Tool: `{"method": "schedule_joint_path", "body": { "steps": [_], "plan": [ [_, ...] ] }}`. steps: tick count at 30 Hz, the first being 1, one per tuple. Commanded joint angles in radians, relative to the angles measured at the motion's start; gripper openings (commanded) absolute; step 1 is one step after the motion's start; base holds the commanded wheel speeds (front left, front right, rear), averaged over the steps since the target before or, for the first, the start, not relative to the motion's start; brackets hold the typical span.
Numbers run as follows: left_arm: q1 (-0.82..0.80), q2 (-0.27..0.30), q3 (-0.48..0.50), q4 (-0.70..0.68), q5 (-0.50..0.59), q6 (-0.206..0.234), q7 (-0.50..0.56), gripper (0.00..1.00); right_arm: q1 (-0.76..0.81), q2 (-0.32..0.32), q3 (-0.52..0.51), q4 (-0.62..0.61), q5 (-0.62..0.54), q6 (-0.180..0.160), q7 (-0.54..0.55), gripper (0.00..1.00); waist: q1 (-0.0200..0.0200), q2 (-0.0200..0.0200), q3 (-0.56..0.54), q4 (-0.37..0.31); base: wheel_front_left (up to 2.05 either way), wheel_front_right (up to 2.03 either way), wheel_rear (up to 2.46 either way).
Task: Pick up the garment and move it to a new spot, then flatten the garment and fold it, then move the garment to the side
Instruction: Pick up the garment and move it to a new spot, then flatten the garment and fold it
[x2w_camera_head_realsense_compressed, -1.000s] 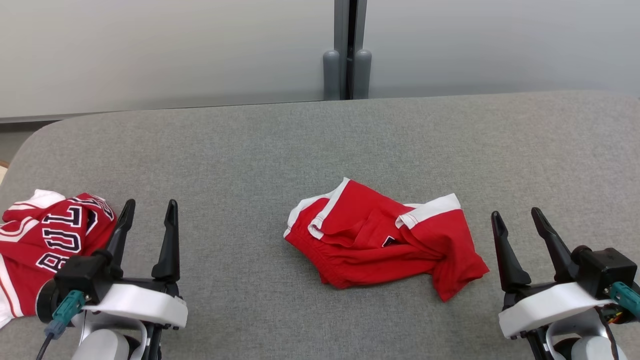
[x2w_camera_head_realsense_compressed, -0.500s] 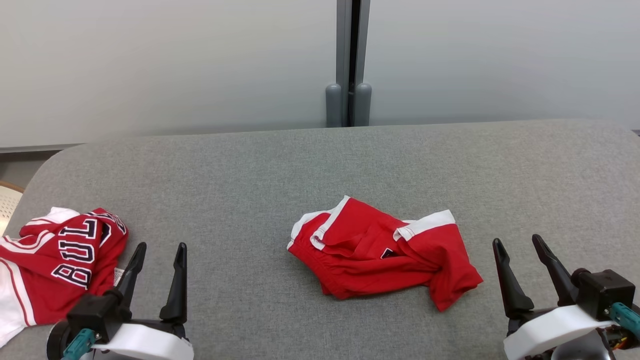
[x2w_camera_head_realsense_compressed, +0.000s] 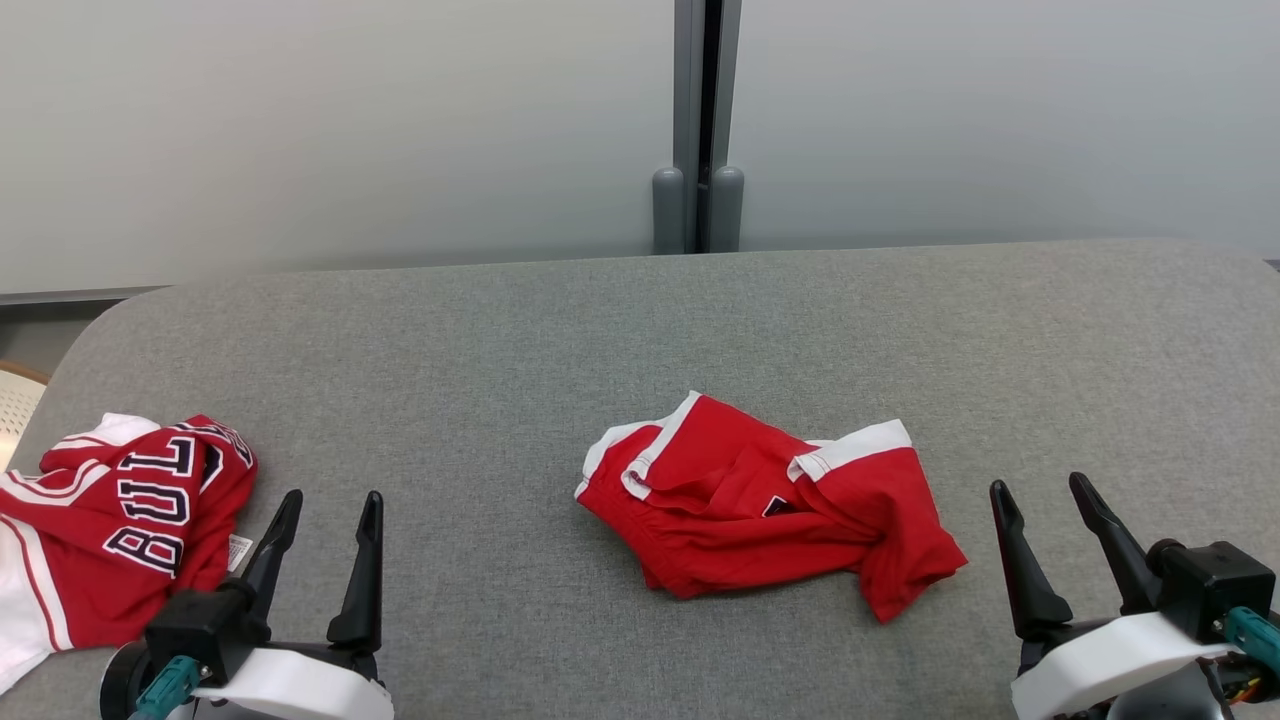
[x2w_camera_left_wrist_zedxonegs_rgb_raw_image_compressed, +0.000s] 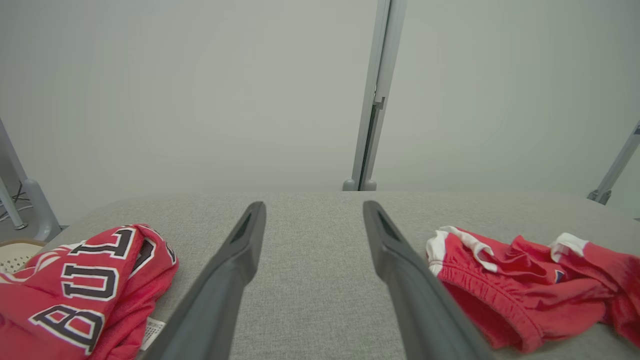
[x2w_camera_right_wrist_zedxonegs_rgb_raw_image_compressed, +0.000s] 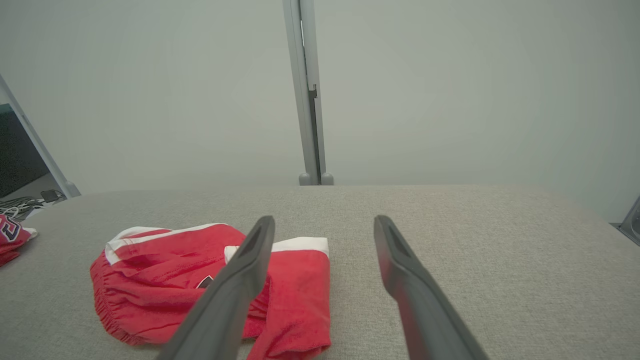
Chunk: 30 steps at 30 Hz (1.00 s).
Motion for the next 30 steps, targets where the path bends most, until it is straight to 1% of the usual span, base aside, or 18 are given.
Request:
{"method": "schedule_joint_path", "body": {
  "steps": [1, 12, 14, 17, 21, 25, 29, 30],
  "plan": [
    [0.007, 0.006, 0.001, -0.004, -0.005, 0.005, 0.000, 1.00, 0.007, 0.000, 0.001, -0.004, 0.001, 0.000, 0.001, 1.00, 0.0000, -0.0001, 0.001, 0.000, 0.00, 0.00, 0.00],
    [-0.013, 0.006, -0.014, -0.004, -0.003, 0.012, 0.012, 1.00, -0.008, -0.001, 0.014, 0.003, -0.004, 0.000, 0.009, 1.00, 0.0000, -0.0001, 0.017, 0.008, 0.00, 0.00, 0.00],
    [-0.027, 0.006, -0.016, -0.005, 0.004, 0.016, 0.011, 1.00, -0.020, -0.008, 0.032, 0.014, -0.012, 0.000, 0.018, 1.00, 0.0000, -0.0001, 0.030, 0.013, 0.00, 0.00, 0.00],
    [-0.053, -0.003, -0.024, -0.007, 0.011, 0.014, 0.006, 1.00, -0.046, -0.018, 0.091, 0.038, -0.027, 0.000, 0.031, 1.00, 0.0000, -0.0001, 0.063, 0.030, 0.00, 0.00, 0.00],
    [-0.100, -0.018, -0.041, 0.001, 0.023, 0.005, -0.002, 1.00, -0.113, -0.025, 0.162, 0.103, -0.045, 0.000, 0.034, 1.00, 0.0000, -0.0001, 0.114, 0.063, 0.00, 0.00, 0.00],
    [-0.148, -0.039, -0.060, 0.023, 0.030, -0.010, -0.011, 1.00, -0.193, -0.036, 0.195, 0.202, -0.086, 0.000, 0.039, 1.00, 0.0000, -0.0001, 0.162, 0.101, 0.00, 0.00, 0.00],
    [-0.181, -0.053, -0.071, 0.048, 0.038, -0.023, -0.019, 1.00, -0.247, -0.032, 0.178, 0.293, -0.138, 0.000, 0.045, 1.00, 0.0000, -0.0001, 0.177, 0.126, 0.00, 0.00, 0.00],
    [-0.183, -0.056, -0.071, 0.054, 0.039, -0.024, -0.022, 1.00, -0.253, -0.028, 0.174, 0.309, -0.147, 0.000, 0.050, 0.49, 0.0000, -0.0001, 0.179, 0.129, 0.00, 0.00, 0.00]
  ]
}}
